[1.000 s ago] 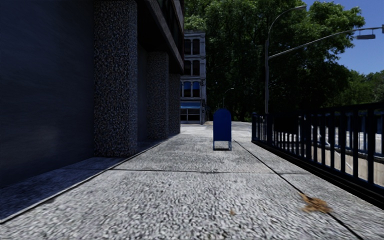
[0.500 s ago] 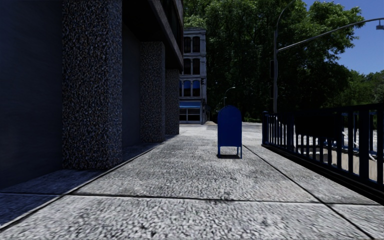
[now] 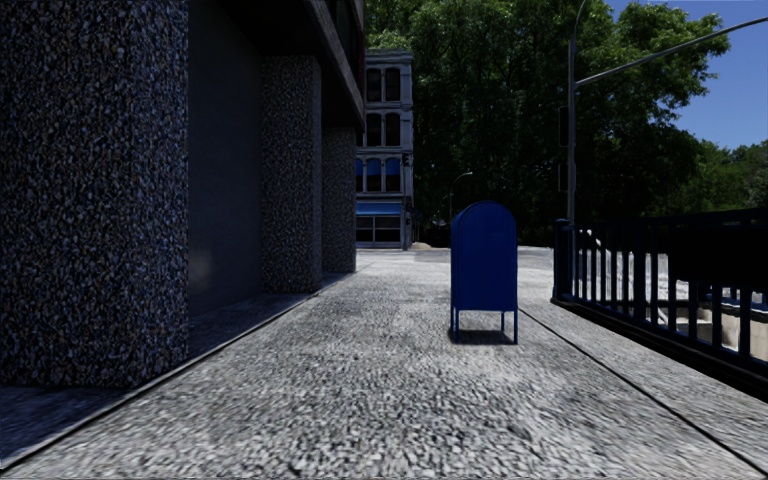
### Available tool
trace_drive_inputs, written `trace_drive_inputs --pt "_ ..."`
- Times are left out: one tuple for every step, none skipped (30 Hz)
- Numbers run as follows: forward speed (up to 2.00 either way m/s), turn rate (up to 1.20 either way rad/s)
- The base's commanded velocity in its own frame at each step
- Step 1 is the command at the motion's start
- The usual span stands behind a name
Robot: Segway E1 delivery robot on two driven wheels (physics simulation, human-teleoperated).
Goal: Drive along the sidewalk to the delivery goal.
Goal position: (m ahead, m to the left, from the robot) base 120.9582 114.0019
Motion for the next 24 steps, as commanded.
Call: trace_drive_inputs --pt "2.00 0.00" --pt "2.00 0.00" --pt "2.00 0.00" --pt "2.00 0.00" --pt "2.00 0.00" --pt "2.00 0.00" --pt "2.00 0.00" --pt "2.00 0.00" --pt "2.00 0.00" --pt "2.00 0.00" --pt "2.00 0.00" --pt "2.00 0.00" --pt "2.00 0.00" --pt "2.00 0.00" --pt "2.00 0.00" --pt "2.00 0.00" --pt "2.00 0.00" --pt "2.00 0.00" --pt "2.00 0.00" --pt "2.00 0.00" --pt "2.00 0.00" --pt "2.00 0.00" --pt "2.00 0.00" --pt "2.00 0.00"
